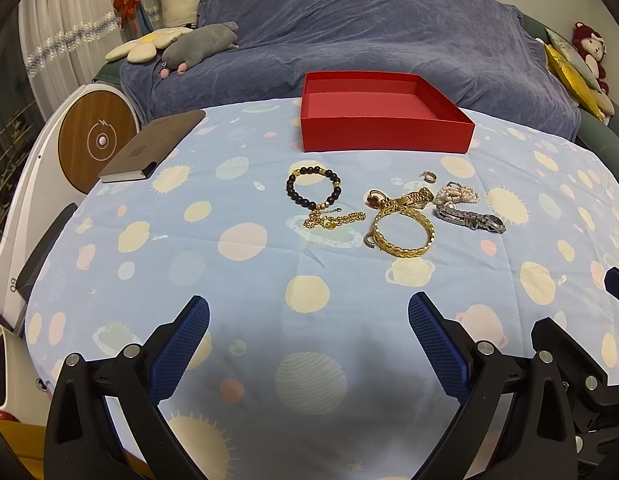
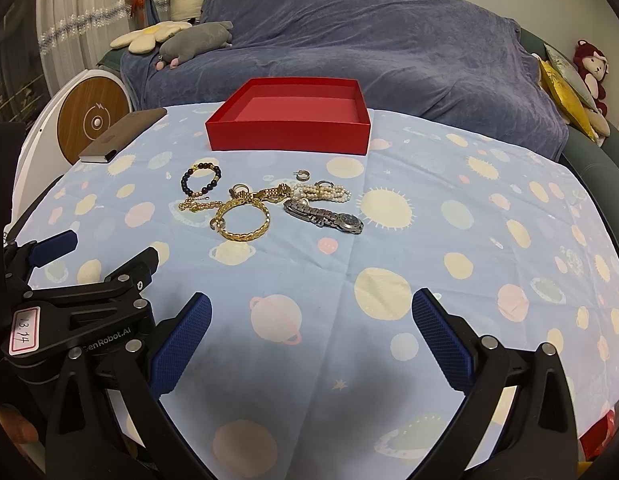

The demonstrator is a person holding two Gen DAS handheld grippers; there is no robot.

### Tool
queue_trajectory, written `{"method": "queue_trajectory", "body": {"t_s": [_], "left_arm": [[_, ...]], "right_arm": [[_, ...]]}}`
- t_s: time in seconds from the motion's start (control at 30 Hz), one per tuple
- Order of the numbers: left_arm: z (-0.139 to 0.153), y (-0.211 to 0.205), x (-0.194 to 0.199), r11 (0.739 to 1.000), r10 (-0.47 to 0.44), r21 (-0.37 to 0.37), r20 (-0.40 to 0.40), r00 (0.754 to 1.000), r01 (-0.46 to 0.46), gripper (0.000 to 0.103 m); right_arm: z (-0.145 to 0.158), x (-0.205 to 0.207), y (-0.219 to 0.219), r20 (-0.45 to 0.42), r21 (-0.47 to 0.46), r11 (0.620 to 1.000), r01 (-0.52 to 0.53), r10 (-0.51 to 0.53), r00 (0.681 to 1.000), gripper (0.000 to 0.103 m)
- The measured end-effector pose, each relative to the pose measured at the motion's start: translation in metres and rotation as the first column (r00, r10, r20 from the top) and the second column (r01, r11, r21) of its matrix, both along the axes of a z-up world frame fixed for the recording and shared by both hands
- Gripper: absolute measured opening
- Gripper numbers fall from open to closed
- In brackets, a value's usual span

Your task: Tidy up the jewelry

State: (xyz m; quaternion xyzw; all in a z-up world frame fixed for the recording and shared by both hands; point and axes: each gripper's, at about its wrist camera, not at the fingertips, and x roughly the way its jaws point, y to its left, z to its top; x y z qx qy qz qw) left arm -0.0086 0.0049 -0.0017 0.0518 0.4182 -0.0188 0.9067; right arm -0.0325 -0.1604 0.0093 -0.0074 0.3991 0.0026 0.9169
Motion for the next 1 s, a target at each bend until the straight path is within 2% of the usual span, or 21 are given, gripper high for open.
{"method": "queue_trajectory", "body": {"t_s": [0.33,0.53,0.6,0.67,0.8,1.0], "left_arm": [[0.0,0.0,0.001,1.0,0.0,-0.004,-0.006,1.0,0.0,0.097],[-0.001,-0.001,0.005,0.999,-0.014,-0.039,-0.026,1.0,0.013,0.097],[-0.003,0.0,0.008,0.999,-0.014,-0.043,-0.026,1.0,0.013,0.097],[-0.008,0.002,0.014,0.999,-0.004,-0.042,-0.036,0.999,0.003,0.097],[-0.018,0.006,0.025,0.999,0.004,-0.037,-0.053,0.999,-0.006,0.097],[-0.027,0.012,0.048,0.995,0.004,-0.096,-0.097,0.995,-0.014,0.097]], "right_arm": [[0.0,0.001,-0.001,-0.001,0.0,1.0,0.0,0.0,1.0,0.098],[-0.007,0.007,-0.004,0.014,0.023,1.0,-0.019,0.019,1.0,0.098],[-0.009,0.017,-0.008,0.002,0.048,0.998,-0.043,0.043,0.999,0.098],[-0.012,0.025,-0.011,0.018,0.033,0.998,-0.046,0.045,0.999,0.098],[-0.022,0.056,-0.024,-0.022,0.051,0.998,-0.033,0.034,0.999,0.098],[-0.032,0.098,-0.036,-0.062,0.072,0.997,-0.02,0.025,0.998,0.098]]}}
